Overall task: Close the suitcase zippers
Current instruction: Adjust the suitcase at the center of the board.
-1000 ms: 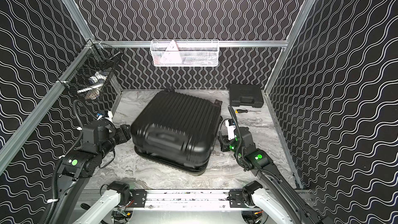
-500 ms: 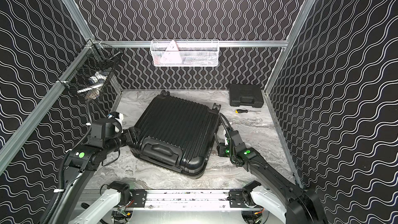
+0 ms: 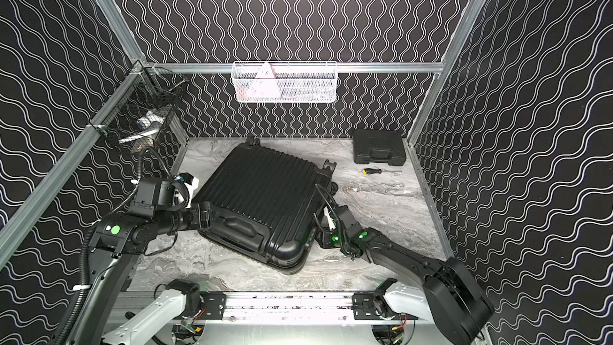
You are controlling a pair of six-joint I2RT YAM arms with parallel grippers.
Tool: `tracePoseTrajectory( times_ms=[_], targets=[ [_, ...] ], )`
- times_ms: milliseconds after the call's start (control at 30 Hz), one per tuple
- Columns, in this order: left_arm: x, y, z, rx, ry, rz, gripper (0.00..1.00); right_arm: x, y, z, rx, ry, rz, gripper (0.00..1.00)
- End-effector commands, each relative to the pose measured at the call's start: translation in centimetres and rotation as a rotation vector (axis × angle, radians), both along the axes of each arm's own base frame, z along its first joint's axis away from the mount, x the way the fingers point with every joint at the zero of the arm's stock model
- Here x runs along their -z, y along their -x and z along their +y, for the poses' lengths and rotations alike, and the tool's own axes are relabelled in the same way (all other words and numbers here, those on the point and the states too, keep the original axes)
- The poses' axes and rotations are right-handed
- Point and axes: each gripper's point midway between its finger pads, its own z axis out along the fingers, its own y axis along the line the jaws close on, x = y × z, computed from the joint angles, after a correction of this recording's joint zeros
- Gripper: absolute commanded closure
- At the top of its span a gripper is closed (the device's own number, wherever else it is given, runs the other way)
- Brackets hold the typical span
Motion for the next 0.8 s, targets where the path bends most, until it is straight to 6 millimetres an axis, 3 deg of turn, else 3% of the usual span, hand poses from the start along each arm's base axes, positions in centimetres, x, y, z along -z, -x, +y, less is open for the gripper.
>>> tracePoseTrajectory(
  times_ms=[0, 133, 233, 333, 533, 767],
  targets=[
    [2.8, 1.5, -0.6, 0.053, 0.005, 0.116, 0.25, -2.5, -2.4, 2.6, 0.006, -0.123, -0.095, 0.57],
    [4.5, -0.1, 0.3, -0.025, -0.020, 0.089, 0.25, -2.9, -3.3, 4.0, 0.009, -0.153, -0.102, 0.57],
    [5.1, -1.8, -0.1, -0.053, 0.022, 0.098, 0.26, -3.1, -3.9, 5.0, 0.002, -0.173, -0.108, 0.57],
    [5.2, -4.1, 0.1, -0.092, 0.024, 0.064, 0.28, -3.3, -4.4, 6.1, -0.004, -0.195, -0.112, 0.57],
    [5.5, -7.3, 1.9, -0.228, -0.031, 0.035, 0.22, -3.5, -4.9, 8.6, -0.042, -0.229, -0.105, 0.57],
    [6.0, -8.7, 1.6, -0.331, 0.038, 0.083, 0.15, -3.8, -5.1, 11.1, -0.100, -0.216, -0.124, 0.55]
  ],
)
